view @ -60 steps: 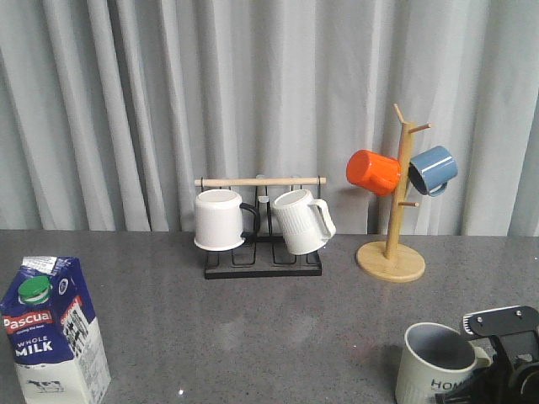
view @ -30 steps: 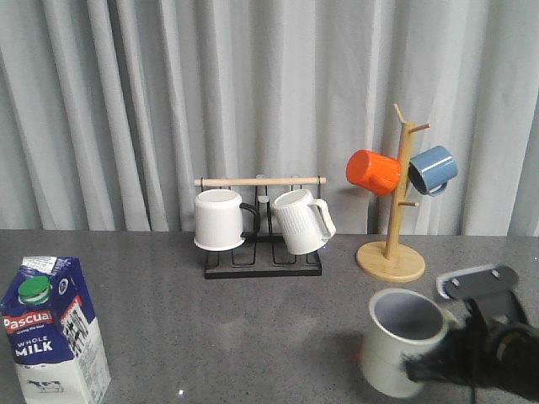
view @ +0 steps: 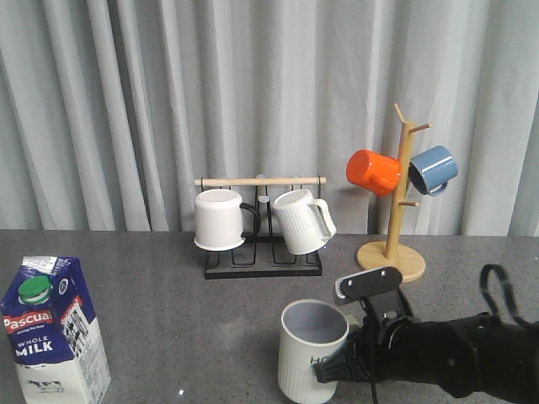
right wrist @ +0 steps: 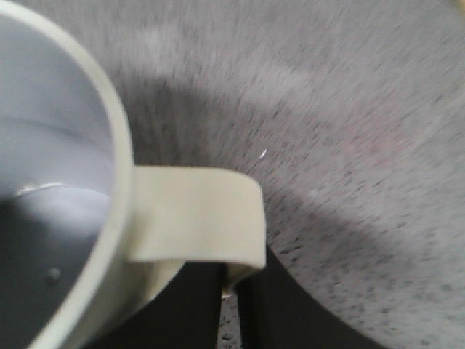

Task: Place milk next to cup
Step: 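Slide the white mug with the right gripper toward the table center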

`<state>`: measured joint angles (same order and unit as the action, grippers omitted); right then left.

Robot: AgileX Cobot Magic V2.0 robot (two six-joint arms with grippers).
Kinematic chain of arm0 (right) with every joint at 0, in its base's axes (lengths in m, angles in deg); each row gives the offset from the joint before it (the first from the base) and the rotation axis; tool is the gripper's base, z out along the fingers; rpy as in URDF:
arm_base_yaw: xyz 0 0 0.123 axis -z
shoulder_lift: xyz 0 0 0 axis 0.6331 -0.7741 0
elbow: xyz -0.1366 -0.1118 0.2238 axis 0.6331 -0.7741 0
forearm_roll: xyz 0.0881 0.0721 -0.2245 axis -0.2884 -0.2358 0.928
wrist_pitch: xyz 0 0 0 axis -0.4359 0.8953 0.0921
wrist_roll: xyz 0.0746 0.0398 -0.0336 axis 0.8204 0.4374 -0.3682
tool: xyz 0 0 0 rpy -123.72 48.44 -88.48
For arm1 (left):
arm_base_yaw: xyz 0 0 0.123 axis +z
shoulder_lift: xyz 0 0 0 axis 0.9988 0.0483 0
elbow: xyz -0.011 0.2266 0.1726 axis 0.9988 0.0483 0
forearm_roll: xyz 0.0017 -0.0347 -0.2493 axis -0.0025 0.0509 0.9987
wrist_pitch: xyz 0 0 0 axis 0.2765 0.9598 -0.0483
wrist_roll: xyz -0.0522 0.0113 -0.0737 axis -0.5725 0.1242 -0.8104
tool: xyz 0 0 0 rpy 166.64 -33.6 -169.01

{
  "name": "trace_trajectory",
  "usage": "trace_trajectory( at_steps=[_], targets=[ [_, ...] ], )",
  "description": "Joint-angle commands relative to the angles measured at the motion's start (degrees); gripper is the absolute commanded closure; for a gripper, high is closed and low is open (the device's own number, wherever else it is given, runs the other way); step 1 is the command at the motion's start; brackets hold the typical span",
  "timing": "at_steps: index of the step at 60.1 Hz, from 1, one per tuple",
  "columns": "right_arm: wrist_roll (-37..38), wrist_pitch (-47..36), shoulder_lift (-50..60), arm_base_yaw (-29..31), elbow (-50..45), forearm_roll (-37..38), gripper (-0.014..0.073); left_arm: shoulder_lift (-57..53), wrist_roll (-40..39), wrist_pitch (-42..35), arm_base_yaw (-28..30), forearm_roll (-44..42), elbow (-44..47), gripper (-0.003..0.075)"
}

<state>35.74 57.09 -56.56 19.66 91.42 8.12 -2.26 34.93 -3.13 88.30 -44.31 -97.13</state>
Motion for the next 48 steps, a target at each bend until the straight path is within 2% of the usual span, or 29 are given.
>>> trace_trajectory(
  at_steps=[1,16,35,48],
  targets=[
    [0.29,-2.18,0.63,0.08,2.51,-0.21,0.0592,0.6,0.01,-3.85,0.01,1.04,-1.79,0.0387],
    [0.29,-0.14,0.32,0.08,2.51,-0.21,0.0507,0.6,0.01,-3.81,0.01,1.04,-1.79,0.0387],
    [0.24,4.3,0.32,0.08,2.51,-1.52,0.026,0.6,0.01,-3.82,0.01,1.04,-1.79,0.0387],
    [0.02,8.31,1.16,0.08,2.51,-1.59,0.0235,0.6,0.01,-3.82,0.01,1.04,-1.79,0.0387]
  ],
)
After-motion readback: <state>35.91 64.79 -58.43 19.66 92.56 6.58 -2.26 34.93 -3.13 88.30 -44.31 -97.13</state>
